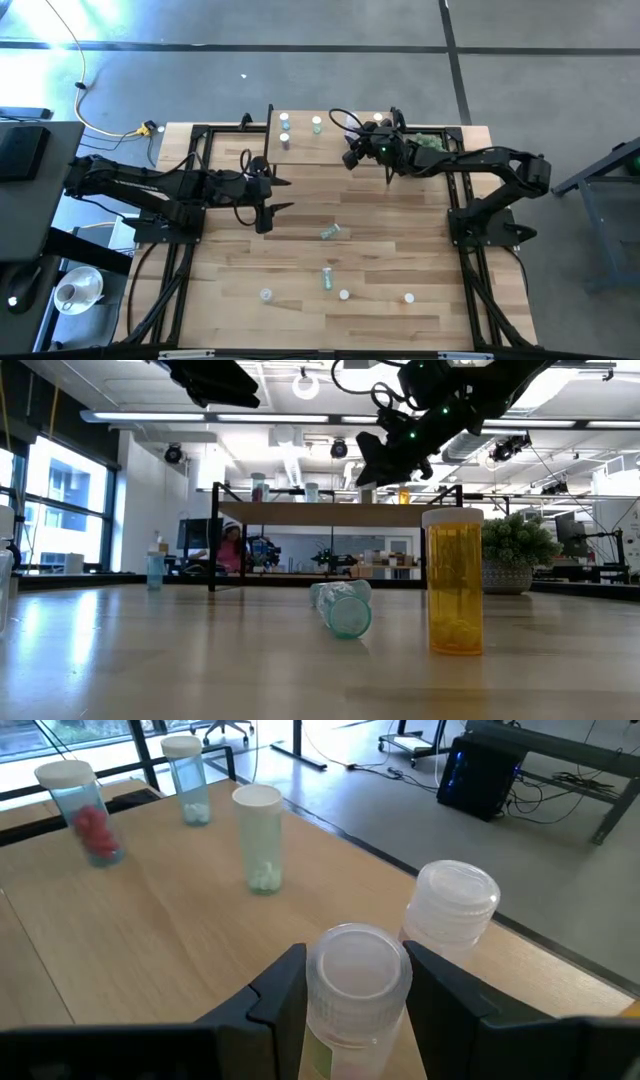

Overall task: Pick and place medicine bottles onto shelf by color
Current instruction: Put the top transparent pill bottle on the shelf aligned with the other transparent pill bottle, then put the left orange pill bottle on the shelf aligned with the other orange pill bottle

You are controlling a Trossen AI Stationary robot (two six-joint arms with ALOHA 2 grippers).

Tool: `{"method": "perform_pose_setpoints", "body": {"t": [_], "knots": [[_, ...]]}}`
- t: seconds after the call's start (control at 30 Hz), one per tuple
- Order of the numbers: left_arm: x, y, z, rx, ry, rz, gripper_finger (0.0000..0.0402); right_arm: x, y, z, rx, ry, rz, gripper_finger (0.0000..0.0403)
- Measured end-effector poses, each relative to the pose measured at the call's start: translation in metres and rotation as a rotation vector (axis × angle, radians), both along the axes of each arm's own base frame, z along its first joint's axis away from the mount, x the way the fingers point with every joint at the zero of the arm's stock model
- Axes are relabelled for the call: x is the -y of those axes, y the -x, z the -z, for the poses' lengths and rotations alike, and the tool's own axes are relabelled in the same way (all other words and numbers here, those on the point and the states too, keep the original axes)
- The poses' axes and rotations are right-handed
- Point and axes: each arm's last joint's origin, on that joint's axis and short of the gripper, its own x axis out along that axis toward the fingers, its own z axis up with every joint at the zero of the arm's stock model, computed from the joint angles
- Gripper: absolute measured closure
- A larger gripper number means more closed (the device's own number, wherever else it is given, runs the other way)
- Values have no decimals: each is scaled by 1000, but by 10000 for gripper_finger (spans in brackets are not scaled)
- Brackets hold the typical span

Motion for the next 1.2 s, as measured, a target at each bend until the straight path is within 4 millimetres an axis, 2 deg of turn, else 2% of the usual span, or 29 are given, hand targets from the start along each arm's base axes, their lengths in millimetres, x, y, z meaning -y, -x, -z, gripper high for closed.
{"method": "perform_pose_setpoints", "body": {"t": [0.43,0.77,1.03,1.2], "knots": [[0,0,0,1,2,-1,158,1,1,1,0,-11,8,269],[0,0,0,-2,2,-2,158,1,1,-1,-1,-2,23,185],[-1,4,7,-86,-17,-41,158,-4,10,-20,57,15,7,165],[-1,6,11,-121,17,-42,158,-19,16,-33,69,14,-41,165]]}}
